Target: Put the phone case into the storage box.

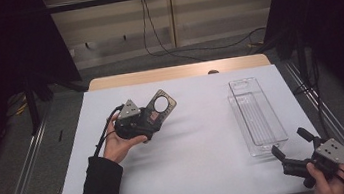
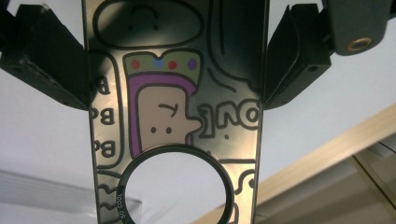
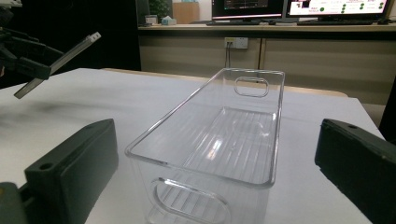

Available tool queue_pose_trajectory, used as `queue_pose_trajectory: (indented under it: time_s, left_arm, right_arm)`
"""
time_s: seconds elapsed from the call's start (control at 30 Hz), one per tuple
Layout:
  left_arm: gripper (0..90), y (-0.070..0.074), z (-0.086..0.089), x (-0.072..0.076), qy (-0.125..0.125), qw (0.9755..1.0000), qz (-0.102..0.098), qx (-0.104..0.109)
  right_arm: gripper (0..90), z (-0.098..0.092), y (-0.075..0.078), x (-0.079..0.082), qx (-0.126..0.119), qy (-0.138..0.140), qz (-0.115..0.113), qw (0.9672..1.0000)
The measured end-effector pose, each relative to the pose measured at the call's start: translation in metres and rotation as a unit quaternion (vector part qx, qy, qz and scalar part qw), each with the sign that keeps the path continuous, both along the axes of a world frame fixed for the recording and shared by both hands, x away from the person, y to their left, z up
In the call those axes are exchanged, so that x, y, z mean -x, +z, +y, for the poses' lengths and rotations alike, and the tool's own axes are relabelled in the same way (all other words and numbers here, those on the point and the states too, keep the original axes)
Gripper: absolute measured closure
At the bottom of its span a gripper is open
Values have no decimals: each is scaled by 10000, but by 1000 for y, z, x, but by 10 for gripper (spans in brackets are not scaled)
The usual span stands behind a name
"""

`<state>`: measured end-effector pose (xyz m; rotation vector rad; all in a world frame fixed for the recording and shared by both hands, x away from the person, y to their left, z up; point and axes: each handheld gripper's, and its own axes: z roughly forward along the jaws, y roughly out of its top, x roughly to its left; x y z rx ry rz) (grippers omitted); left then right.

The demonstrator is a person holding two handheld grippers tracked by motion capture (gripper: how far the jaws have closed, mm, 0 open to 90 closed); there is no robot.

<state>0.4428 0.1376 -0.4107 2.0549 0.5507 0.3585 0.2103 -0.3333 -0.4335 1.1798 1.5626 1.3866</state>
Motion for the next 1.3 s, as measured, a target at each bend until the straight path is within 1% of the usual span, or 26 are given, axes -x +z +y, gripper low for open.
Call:
queue_pose_trajectory:
  time_s: [0.03,0.07,0.1,0.13,0.2,0.27,0.3,0.33,0.37,0.47,0.5,0.57,0.67,0.87,0.97,1.03,1.07,1.1,1.17,1.2,1.27,1.3]
  left_arm:
    - [123,0,1,0,12,10000,-25,21]
    - [124,1,2,0,21,9999,-67,89]
    - [124,1,4,0,-7,9998,-63,209]
    - [124,1,4,0,7,9996,-87,264]
    - [123,1,6,0,16,9994,-159,296]
    - [124,0,7,1,-1,9991,-116,397]
    - [124,0,7,1,17,9991,-127,412]
    - [124,1,7,2,9,9992,-159,377]
    - [124,1,7,3,1,9987,-161,474]
    - [124,4,6,6,-42,9978,-189,628]
    - [124,5,6,7,-68,9977,-185,647]
    - [124,6,4,9,-107,9979,-134,627]
    - [124,5,2,13,-202,9976,-88,653]
    - [123,6,-1,22,-345,9969,-116,698]
    - [123,7,-3,28,-443,9961,-137,752]
    - [123,8,-5,32,-481,9960,-167,731]
    - [124,8,-6,34,-510,9955,-152,783]
    - [123,8,-7,36,-520,9955,-138,783]
    - [123,9,-10,42,-548,9958,-194,711]
    - [123,8,-11,44,-586,9952,-140,773]
    - [123,7,-13,50,-691,9947,-81,754]
    - [123,6,-15,54,-757,9947,-95,693]
  right_arm:
    - [0,0,0,0,11,5,-2,10000]
    - [0,0,0,0,13,7,-3,10000]
    - [0,0,0,0,15,5,-10,10000]
    - [0,0,0,0,12,3,-15,10000]
    - [0,-1,0,0,14,6,-15,10000]
    - [0,0,0,0,12,2,-23,10000]
    - [0,0,0,0,13,-6,-26,10000]
    - [0,0,0,0,18,-9,-28,10000]
    - [0,0,0,0,15,-7,-30,10000]
    - [0,0,1,0,8,-4,-53,10000]
    - [0,0,1,0,1,1,-60,10000]
    - [0,0,1,0,-3,10,-61,10000]
    - [0,-1,1,0,26,18,-77,10000]
    - [0,-1,2,0,22,38,-87,10000]
    - [0,0,2,0,-9,60,-89,9999]
    - [0,1,2,-1,-5,83,-88,9999]
    - [0,2,2,-1,-4,97,-89,9999]
    - [0,3,2,-1,-6,99,-93,9999]
    - [0,4,3,-1,-13,103,-100,9999]
    - [0,4,3,-1,-8,78,-101,9999]
    - [0,5,4,-1,-14,55,-118,9999]
    - [0,6,5,-1,1,43,-122,9999]
